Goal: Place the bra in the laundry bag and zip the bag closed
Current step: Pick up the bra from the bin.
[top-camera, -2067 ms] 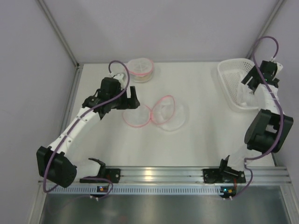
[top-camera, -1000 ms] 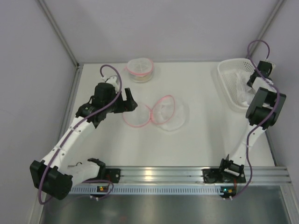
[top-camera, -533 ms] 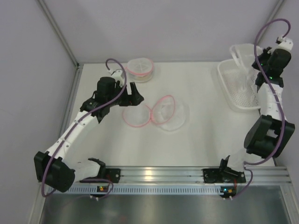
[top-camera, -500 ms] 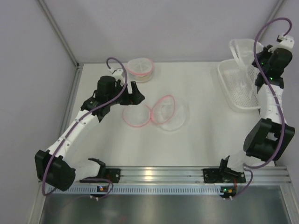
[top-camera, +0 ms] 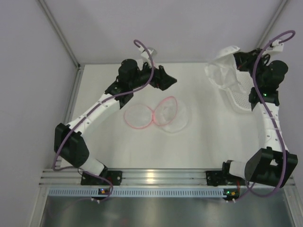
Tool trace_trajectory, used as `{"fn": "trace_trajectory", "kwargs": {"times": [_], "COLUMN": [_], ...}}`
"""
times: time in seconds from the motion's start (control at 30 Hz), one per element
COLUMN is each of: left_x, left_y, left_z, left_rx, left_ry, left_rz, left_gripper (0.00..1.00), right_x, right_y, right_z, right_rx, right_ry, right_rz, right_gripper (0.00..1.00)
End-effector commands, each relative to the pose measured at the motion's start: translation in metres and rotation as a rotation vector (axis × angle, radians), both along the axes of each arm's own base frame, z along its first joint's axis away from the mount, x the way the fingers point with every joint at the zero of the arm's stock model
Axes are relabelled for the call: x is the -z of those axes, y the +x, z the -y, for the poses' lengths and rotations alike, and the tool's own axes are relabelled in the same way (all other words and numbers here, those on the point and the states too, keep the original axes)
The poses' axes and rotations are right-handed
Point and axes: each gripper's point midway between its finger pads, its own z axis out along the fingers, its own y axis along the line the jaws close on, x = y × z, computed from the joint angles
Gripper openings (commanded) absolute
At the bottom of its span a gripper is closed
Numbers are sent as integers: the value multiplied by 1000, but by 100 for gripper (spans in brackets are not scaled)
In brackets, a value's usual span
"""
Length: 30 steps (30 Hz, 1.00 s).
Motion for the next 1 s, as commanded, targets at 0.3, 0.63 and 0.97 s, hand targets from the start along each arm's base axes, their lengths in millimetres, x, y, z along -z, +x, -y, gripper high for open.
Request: {"fn": "trace_trajectory", "kwargs": {"times": [0.3, 0.63, 0.97], "left_x": [-47, -86, -89], "left_y": [1, -12, -7], "left_z": [53, -5, -32], "left_rx": [-83, -289, -106], "left_ry": [-80, -176, -49], "left_rz": [219, 214, 314], "left_gripper": [92, 89, 89], "right_x": [-98, -85, -123], "right_y": [-81, -73, -104], "right_z": [-100, -82, -145], "right_rx": [-324, -171, -668], "right_ry": [285, 469, 440], "right_rz": [369, 230, 284], "right_gripper": [0, 0, 0]}}
